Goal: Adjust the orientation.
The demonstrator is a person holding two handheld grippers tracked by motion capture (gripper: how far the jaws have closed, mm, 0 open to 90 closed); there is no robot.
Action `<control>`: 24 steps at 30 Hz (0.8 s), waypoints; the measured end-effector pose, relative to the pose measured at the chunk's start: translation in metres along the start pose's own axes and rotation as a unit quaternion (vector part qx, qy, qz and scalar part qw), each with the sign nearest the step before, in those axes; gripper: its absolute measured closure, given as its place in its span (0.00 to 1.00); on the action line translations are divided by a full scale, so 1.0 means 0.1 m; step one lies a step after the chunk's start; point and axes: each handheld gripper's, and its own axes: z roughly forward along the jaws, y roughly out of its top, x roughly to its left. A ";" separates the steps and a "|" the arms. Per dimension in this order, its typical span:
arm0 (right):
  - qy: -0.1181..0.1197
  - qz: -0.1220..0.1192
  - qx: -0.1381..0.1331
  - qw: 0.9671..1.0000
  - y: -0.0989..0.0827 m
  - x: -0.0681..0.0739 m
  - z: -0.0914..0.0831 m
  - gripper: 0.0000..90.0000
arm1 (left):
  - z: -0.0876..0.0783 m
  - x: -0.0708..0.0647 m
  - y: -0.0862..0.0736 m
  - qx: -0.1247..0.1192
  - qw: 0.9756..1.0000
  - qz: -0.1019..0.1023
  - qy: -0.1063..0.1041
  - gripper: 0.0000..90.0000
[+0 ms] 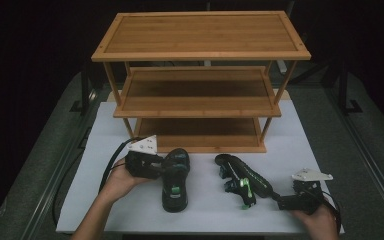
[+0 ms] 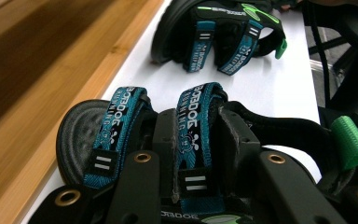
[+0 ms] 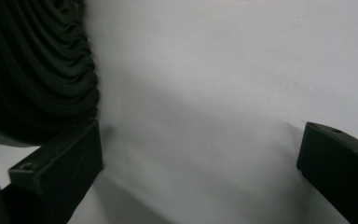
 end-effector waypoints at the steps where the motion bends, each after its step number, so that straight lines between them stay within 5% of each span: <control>1: 0.000 0.000 0.000 1.000 0.00 0.00 0.00 0.00 | 0.03 0.00 0.01 0.002 1.000 0.003 -0.004 0.78; 18: 0.000 0.000 0.000 1.000 0.00 0.00 0.00 0.00 | 0.24 -0.02 0.00 0.015 1.000 0.011 -0.018 0.77; 24: 0.000 0.000 0.000 1.000 0.00 0.00 0.00 0.00 | 0.18 -0.04 -0.01 0.012 1.000 -0.004 0.001 0.54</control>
